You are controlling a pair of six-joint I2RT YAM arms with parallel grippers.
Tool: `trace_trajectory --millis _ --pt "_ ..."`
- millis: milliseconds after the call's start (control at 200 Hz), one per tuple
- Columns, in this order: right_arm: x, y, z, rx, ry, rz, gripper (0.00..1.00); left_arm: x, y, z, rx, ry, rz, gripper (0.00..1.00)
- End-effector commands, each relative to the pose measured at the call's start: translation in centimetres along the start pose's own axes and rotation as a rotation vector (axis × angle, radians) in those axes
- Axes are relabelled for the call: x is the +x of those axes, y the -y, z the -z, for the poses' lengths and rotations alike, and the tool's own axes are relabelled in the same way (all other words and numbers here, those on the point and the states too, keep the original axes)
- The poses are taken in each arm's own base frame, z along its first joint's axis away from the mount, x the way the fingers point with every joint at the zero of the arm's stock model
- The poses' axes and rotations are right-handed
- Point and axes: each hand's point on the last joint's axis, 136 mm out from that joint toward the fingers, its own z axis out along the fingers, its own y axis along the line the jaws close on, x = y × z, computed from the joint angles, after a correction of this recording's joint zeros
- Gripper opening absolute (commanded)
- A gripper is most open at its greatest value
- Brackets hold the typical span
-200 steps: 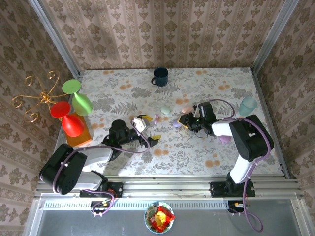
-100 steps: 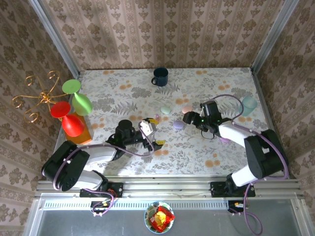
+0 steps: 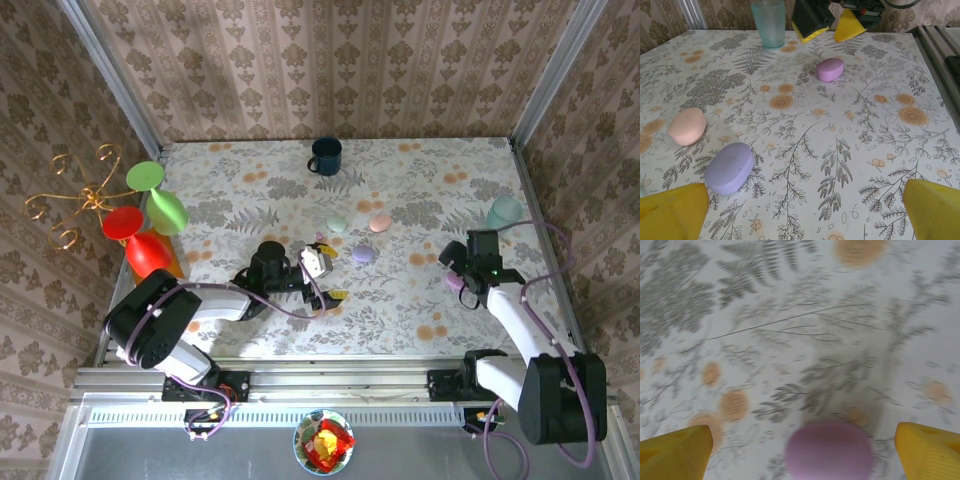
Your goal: Insert the wireless bluetooth earbuds into the charging case
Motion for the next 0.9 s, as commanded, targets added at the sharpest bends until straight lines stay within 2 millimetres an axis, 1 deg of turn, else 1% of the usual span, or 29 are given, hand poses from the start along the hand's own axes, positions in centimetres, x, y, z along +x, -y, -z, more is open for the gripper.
trace_trajectory --millis 0,65,130,225,390,530,625,750,895 --pt "1.1 1.7 -0.3 0.006 -0.038 -0.088 0.95 -1.4 0.1 -0.4 0.027 0.047 -0.038 1.0" --pt "1.6 0.8 -0.8 -0.067 -0.077 -0.097 0.93 -1.4 0.1 -0.5 0.029 0.05 -0.039 1.0" --pt "2.0 -0.1 -1.1 -0.103 -0.115 -0.091 0.91 -1.4 0.1 -0.6 0.031 0.053 -0.035 1.0" --pt "2.2 -1.0 -1.4 -0.13 -0.16 -0.08 0.89 -1.6 0.1 -0.6 0.032 0.06 -0.035 1.0" --pt "2.5 -2.7 -2.0 -0.2 -0.204 -0.054 0.82 -1.3 0.2 -0.4 0.027 0.055 -0.037 1.0" --pt "2.9 -3.3 -2.5 -0.208 -0.255 -0.023 0.8 -0.9 0.3 -0.2 0.019 0.053 -0.033 1.0" --pt "2.9 -3.7 -3.0 -0.219 -0.267 -0.003 0.77 -0.7 0.3 -0.2 0.018 0.049 -0.031 1.0" --pt "2.7 -5.2 -3.2 -0.254 -0.293 0.015 0.73 -0.5 0.4 -0.3 0.018 0.047 -0.029 1.0" --pt "3.4 -7.2 -3.4 -0.277 -0.338 0.072 0.7 -0.4 0.2 -0.3 0.013 0.046 -0.031 1.0"
